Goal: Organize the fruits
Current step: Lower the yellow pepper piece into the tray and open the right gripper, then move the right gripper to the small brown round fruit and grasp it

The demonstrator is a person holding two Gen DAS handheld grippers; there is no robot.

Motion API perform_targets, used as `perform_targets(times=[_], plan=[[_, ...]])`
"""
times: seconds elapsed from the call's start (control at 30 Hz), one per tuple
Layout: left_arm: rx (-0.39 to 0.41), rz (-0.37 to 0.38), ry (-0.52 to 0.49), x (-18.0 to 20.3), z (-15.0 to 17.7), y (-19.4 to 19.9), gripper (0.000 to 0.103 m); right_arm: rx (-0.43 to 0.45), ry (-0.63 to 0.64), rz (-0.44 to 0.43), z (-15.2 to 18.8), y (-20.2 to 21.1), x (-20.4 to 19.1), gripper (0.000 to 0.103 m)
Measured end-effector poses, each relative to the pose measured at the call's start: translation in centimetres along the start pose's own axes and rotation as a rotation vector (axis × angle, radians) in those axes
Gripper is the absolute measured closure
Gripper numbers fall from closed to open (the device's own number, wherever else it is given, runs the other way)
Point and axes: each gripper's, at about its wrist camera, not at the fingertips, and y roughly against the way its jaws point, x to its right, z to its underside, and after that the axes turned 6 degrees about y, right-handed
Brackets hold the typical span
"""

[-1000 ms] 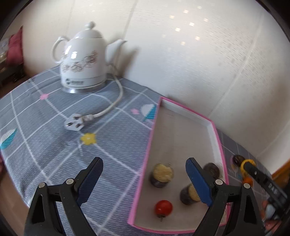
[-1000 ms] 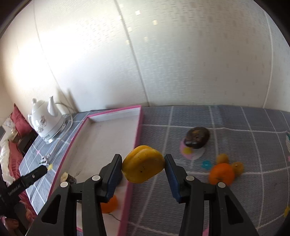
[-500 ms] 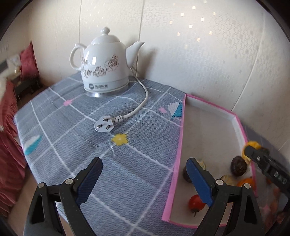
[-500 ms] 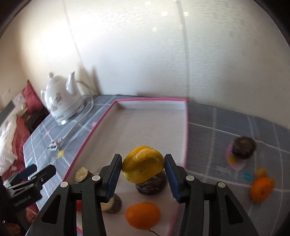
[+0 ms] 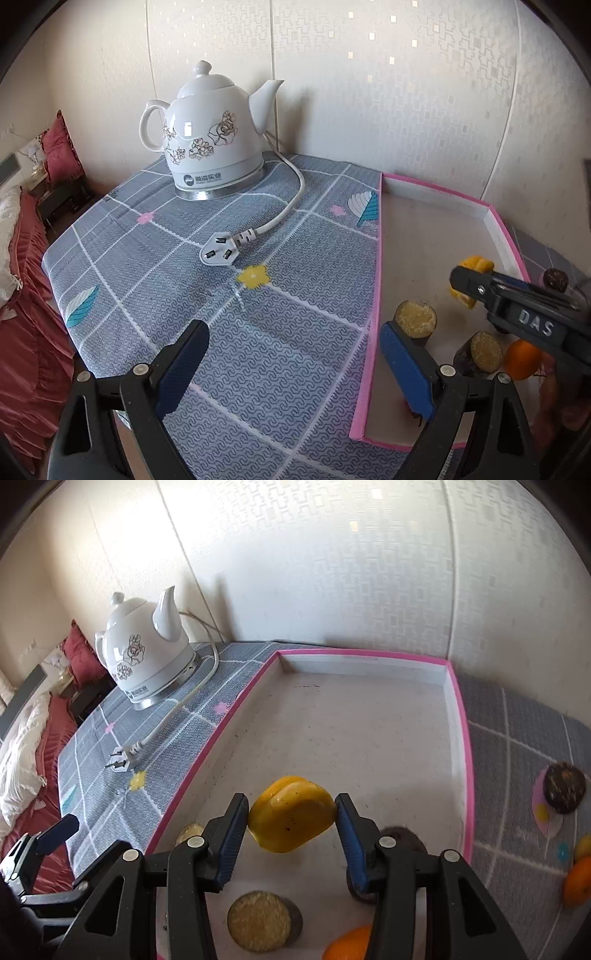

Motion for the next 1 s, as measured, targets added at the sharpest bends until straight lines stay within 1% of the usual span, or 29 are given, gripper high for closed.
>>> perform_targets(times=[0.1,0.2,0.27,0.37,0.47,0.73,0.83,1.0], plan=[[-0.029,0.042,0.020,-0.2,0.1,-0.4,0.009,-0.012,0.019,0.020,-0.2,-0.5,-0.2,0.053],[-0.051,0.081,0.042,-0.1,0.1,-0.7,0.009,-0.015,-0.007,0.031,-0.2,-0.5,0.0,0.052],[-0.059,0.102,0.052,-0.1,0.0,-0.7,0.009,-0.002,-0.027,0.029,-0.2,0.0,0.4,0.049],[-0.064,0.120,0.053,0.1,0.0,-0.7,0.009,0.037,-0.045,0.024,-0.5,1.0,0.7,0.045],[-0.072,0.130,0.051,0.1,0.0,-0.7,0.009,0.059,-0.059,0.021,-0.6,1.8,0.9,0.045],[-0.099,0.190,0.101,0.2,-0.5,-0.7,0.009,0.085,-0.098,0.041,0.1,4.2,1.7,0.045],[-0.088,0.220,0.098,1.1,-0.8,-0.2,0.009,0.102,-0.108,0.079,0.7,5.9,2.9,0.045],[-0.066,0.297,0.045,4.1,-0.8,0.8,0.009,0.119,-0.142,0.140,2.0,8.6,5.7,0.045]])
